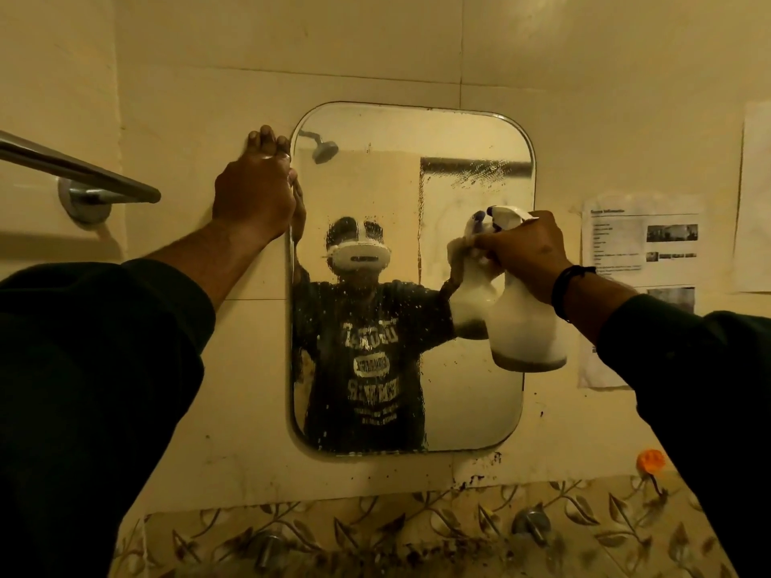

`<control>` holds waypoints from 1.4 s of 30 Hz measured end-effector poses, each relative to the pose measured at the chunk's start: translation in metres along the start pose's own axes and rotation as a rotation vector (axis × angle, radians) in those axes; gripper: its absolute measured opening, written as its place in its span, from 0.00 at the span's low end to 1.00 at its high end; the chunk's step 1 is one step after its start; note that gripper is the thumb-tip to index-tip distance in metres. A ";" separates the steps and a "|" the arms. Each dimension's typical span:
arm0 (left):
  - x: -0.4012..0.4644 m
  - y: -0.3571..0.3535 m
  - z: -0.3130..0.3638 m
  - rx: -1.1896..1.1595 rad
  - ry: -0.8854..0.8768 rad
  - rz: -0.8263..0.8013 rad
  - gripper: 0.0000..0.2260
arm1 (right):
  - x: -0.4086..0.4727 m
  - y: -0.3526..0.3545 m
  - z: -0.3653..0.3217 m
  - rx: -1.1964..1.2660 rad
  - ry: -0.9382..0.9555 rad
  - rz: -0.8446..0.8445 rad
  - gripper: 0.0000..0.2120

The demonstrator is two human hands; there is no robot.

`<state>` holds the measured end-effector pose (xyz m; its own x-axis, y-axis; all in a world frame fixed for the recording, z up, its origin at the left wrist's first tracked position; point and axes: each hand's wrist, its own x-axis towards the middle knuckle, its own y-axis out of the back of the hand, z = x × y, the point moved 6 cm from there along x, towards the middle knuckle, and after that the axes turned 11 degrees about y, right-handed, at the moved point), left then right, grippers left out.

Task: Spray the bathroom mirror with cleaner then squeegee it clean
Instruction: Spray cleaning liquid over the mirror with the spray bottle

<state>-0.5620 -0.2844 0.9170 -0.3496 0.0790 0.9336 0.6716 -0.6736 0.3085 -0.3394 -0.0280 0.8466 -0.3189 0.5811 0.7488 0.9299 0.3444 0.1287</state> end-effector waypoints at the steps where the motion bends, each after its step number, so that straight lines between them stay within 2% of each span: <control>1: 0.000 0.000 0.000 0.013 -0.001 -0.001 0.16 | 0.001 0.001 0.000 0.018 -0.006 -0.001 0.28; 3: 0.000 0.001 0.000 0.022 0.001 0.002 0.15 | 0.000 0.002 -0.001 0.038 -0.020 -0.012 0.26; 6: -0.001 0.002 0.000 0.002 -0.004 0.006 0.14 | -0.002 -0.003 -0.004 0.008 -0.024 -0.072 0.19; 9: 0.000 0.002 -0.001 -0.007 -0.002 -0.001 0.14 | 0.000 -0.002 -0.005 -0.036 0.004 -0.027 0.16; 11: 0.001 0.000 -0.001 -0.003 -0.004 -0.008 0.14 | 0.002 -0.003 -0.008 0.045 0.022 -0.036 0.12; 13: 0.002 -0.002 -0.002 -0.008 -0.003 -0.008 0.15 | 0.003 -0.007 -0.015 0.140 0.057 -0.077 0.19; 17: 0.004 -0.008 -0.004 -0.009 0.003 -0.019 0.16 | 0.003 -0.016 -0.034 0.286 0.078 -0.082 0.23; 21: 0.005 -0.006 -0.003 -0.027 0.008 -0.018 0.15 | 0.009 -0.026 -0.046 0.186 0.095 -0.096 0.25; 23: 0.003 -0.003 -0.003 -0.025 0.010 -0.006 0.15 | 0.013 -0.026 -0.045 0.181 0.052 -0.074 0.19; 25: 0.003 -0.001 -0.002 -0.023 0.014 -0.001 0.15 | 0.015 -0.027 -0.042 0.313 -0.039 -0.079 0.08; 26: 0.002 -0.002 -0.002 -0.022 0.015 -0.006 0.15 | 0.014 -0.030 -0.042 0.399 -0.083 -0.118 0.08; 29: 0.003 -0.004 -0.002 -0.020 0.019 -0.017 0.15 | 0.010 -0.044 -0.048 0.529 -0.133 -0.235 0.08; 32: 0.003 -0.004 -0.004 -0.009 0.030 -0.005 0.16 | 0.004 -0.058 -0.057 0.512 -0.152 -0.290 0.12; 36: 0.001 -0.001 -0.002 -0.005 0.010 0.002 0.15 | 0.012 -0.059 -0.061 0.356 -0.100 -0.190 0.14; 42: -0.001 0.002 -0.002 -0.023 0.014 -0.003 0.15 | 0.010 -0.067 -0.063 0.440 -0.131 -0.244 0.18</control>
<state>-0.5616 -0.2869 0.9158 -0.3606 0.0708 0.9300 0.6557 -0.6899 0.3067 -0.3937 -0.0914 0.8868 -0.5631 0.5227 0.6402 0.6697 0.7424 -0.0171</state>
